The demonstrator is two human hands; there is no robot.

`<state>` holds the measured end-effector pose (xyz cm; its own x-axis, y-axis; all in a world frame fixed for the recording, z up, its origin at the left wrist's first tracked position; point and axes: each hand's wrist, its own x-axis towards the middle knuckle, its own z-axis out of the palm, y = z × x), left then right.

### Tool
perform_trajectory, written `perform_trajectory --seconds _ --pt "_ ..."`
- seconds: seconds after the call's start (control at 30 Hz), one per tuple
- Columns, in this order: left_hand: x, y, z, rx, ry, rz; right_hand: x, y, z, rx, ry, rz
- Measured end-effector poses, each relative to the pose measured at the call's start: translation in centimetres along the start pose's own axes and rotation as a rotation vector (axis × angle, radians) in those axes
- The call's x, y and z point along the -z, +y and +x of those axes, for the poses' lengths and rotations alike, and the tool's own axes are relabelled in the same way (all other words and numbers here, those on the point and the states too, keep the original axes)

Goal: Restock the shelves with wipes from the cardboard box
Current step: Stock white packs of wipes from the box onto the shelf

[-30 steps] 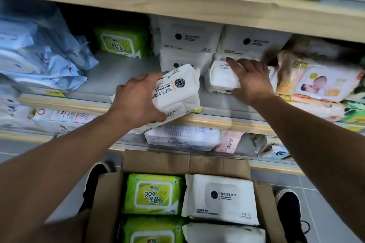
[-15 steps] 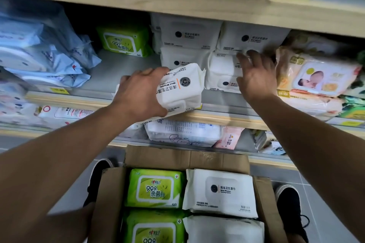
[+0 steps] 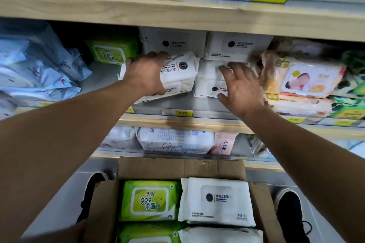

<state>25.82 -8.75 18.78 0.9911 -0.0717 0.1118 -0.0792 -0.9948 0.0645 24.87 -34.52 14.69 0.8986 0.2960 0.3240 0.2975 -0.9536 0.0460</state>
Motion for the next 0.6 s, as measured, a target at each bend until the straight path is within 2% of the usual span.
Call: perform_trajectory --seconds 0.37,0.6 --pt "-4.2 1.9 5.6 -0.092 -0.051 -0.024 -2.1 -0.1 1.3 0.010 0.059 0.012" --pt "-4.8 1.7 6.3 -0.113 -0.056 -0.023 -2.9 -0.8 1.2 0.003 0.036 0.006"
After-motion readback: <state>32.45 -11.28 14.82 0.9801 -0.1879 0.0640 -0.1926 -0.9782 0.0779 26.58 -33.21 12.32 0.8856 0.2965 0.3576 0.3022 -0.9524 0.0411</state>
